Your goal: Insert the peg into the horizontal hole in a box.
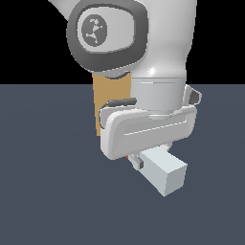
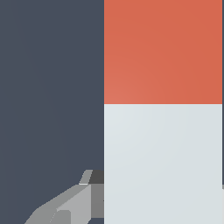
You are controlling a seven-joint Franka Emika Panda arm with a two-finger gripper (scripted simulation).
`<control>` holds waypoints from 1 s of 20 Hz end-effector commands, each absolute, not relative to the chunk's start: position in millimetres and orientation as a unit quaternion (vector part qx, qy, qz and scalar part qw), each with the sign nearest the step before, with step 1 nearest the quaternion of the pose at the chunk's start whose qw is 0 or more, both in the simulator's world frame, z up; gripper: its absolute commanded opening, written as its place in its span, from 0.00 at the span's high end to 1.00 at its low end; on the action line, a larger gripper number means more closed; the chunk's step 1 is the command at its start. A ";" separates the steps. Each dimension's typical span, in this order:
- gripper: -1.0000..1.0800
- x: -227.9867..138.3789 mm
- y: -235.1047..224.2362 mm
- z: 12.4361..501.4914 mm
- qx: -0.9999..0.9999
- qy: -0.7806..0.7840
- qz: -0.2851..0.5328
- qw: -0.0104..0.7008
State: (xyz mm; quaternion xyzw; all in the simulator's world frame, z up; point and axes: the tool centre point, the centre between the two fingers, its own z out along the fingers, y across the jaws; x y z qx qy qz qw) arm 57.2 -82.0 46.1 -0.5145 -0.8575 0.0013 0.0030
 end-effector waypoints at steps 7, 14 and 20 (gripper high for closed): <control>1.00 29.4 -58.4 81.4 -0.591 -0.807 0.000 0.000; 1.00 14.3 -40.7 101.7 -0.636 -0.772 0.000 0.000; 1.00 8.8 -31.8 111.0 -0.656 -0.755 0.000 0.000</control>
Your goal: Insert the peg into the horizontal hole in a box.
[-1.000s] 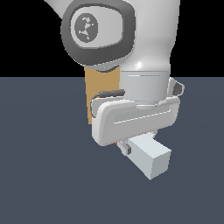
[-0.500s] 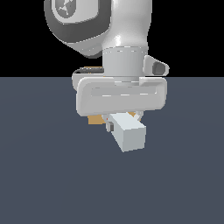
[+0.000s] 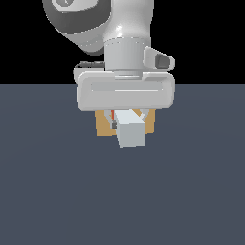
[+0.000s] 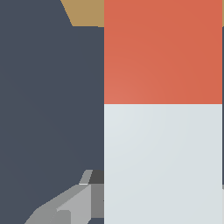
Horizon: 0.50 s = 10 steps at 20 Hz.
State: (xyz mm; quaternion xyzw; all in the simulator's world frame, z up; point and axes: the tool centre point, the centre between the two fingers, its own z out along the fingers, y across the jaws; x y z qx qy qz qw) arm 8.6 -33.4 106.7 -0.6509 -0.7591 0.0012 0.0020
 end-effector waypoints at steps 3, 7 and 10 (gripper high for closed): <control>1.00 8.1 -29.9 113.0 -0.659 -0.752 0.000 0.000; 1.00 8.1 -29.3 113.3 -0.660 -0.752 0.000 0.000; 1.00 7.4 -29.3 111.8 -0.660 -0.752 0.001 0.001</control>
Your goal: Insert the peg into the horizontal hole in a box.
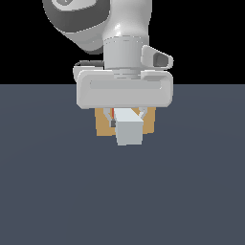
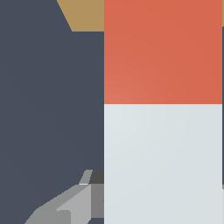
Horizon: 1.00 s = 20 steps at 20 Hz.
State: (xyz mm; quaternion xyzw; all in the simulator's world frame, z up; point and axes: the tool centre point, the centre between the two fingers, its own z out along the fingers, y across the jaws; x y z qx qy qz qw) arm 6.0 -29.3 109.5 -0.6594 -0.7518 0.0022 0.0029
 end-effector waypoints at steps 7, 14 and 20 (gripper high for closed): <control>1.00 8.2 -28.6 112.7 -0.660 -0.752 0.000 0.001; 1.00 4.2 -3.1 113.2 -0.660 -0.752 0.000 0.000; 1.00 -2.8 47.3 114.3 -0.660 -0.752 -0.001 0.000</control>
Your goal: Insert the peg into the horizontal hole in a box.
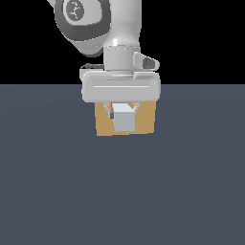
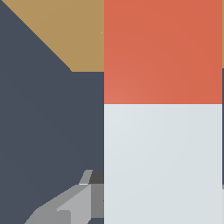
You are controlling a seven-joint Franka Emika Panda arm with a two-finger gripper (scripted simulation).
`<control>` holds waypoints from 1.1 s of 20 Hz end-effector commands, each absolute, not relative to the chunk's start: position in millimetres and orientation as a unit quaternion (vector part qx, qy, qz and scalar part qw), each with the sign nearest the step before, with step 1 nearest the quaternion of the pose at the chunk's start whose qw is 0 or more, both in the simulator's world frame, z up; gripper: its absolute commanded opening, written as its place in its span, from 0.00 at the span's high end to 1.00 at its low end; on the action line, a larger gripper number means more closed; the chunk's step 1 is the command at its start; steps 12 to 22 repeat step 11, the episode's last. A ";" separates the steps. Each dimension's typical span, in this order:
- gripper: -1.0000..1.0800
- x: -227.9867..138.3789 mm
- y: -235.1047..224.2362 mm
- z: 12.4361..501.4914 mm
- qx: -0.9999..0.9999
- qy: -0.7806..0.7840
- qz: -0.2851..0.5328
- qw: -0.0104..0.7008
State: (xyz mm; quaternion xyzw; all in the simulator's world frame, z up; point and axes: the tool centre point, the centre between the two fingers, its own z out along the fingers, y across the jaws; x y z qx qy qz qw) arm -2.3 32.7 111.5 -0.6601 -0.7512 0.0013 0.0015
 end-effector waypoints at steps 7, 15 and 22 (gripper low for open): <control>1.00 -7.1 88.1 115.4 -0.660 -0.751 -0.001 -0.001; 1.00 -7.4 94.4 115.4 -0.660 -0.751 -0.001 -0.001; 1.00 -7.4 94.4 115.4 -0.660 -0.751 -0.001 -0.001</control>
